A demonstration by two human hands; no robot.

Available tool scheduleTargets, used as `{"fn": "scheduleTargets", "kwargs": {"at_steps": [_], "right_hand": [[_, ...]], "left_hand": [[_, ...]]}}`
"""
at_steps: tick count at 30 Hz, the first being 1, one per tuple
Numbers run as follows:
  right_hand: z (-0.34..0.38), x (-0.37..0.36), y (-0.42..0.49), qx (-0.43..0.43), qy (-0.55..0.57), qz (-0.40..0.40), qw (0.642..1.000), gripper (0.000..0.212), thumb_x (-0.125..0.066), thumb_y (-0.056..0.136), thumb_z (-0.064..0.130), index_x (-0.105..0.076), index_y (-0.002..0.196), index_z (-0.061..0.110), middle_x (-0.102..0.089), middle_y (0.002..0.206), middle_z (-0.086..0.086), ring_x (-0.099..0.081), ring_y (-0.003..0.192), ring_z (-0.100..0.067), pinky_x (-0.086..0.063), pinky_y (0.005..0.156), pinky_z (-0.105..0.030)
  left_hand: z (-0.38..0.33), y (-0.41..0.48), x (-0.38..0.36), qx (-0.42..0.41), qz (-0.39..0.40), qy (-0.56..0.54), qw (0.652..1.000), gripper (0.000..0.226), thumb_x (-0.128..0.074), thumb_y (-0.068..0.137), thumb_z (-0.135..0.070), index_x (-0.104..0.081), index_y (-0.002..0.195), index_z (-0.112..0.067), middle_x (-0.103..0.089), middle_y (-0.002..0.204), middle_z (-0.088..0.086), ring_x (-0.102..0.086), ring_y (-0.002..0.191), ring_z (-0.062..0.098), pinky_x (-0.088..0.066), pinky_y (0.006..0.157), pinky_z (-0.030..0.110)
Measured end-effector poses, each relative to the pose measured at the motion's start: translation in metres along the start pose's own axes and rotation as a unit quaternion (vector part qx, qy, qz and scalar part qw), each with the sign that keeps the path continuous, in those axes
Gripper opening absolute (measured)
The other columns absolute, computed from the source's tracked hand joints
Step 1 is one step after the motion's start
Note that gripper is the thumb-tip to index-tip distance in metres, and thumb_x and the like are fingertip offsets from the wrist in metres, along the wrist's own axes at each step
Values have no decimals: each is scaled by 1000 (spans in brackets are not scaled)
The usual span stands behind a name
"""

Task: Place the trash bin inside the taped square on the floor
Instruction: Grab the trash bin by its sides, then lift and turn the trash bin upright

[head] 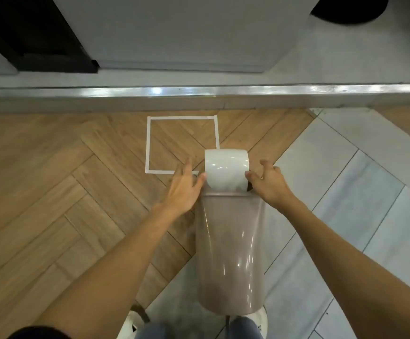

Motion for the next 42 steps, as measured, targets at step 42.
{"fn": "scheduleTargets", "kwargs": {"at_steps": [42], "right_hand": [[13,-40,-104,2,534,-11,845,87,-72,61,1,-41,139,22,-58,127,-16,-60,97,-21,-52,87,-34]], "left_hand": [[46,-110,39,100,-97,-516,845,76,-48,73,0,-44,144,-27,-65,120,-17,-61,100,10,-52,93,36]]}}
Point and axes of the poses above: each hand's wrist, its own y-axis towards the middle knuckle, its own x-axis out of the back of the hand, z = x × y, the point moved 5 cm from there along y, towards the middle knuckle
